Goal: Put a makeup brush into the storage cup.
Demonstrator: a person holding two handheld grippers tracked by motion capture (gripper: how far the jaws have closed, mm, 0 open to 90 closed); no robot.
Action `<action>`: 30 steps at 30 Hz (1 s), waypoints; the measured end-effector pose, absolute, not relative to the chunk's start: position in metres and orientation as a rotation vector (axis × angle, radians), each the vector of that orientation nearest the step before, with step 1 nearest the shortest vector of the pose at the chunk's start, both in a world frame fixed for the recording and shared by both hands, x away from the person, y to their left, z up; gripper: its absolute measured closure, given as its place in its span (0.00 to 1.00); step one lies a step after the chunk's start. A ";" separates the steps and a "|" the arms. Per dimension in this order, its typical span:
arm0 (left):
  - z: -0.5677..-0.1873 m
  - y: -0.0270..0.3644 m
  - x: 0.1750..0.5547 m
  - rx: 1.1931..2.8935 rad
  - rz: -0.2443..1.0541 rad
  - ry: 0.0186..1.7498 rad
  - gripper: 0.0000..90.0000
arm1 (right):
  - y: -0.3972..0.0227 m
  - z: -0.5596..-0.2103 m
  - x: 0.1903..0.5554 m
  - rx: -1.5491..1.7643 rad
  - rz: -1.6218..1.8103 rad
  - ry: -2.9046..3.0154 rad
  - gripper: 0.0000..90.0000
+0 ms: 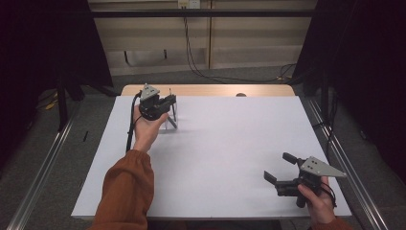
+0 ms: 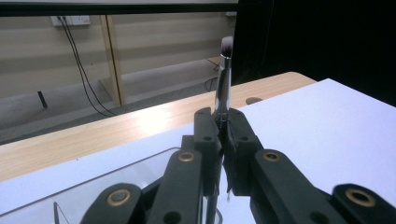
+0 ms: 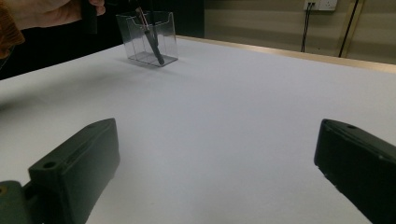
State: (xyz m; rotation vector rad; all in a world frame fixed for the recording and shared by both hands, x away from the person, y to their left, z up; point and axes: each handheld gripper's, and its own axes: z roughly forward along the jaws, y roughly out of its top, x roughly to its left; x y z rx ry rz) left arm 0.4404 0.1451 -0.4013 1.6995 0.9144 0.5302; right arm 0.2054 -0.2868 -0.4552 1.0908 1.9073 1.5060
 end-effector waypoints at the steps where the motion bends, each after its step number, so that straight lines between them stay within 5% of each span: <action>1: -0.402 0.145 0.441 1.708 0.537 0.909 0.94 | -0.287 -0.455 0.205 1.094 1.509 1.905 0.00; 21: -0.406 0.142 0.442 1.699 0.548 0.922 0.87 | -0.287 -0.455 0.205 1.095 1.509 1.907 0.00; 30: -0.404 0.145 0.441 1.654 0.561 0.957 0.59 | -0.287 -0.455 0.205 1.091 1.515 1.904 0.00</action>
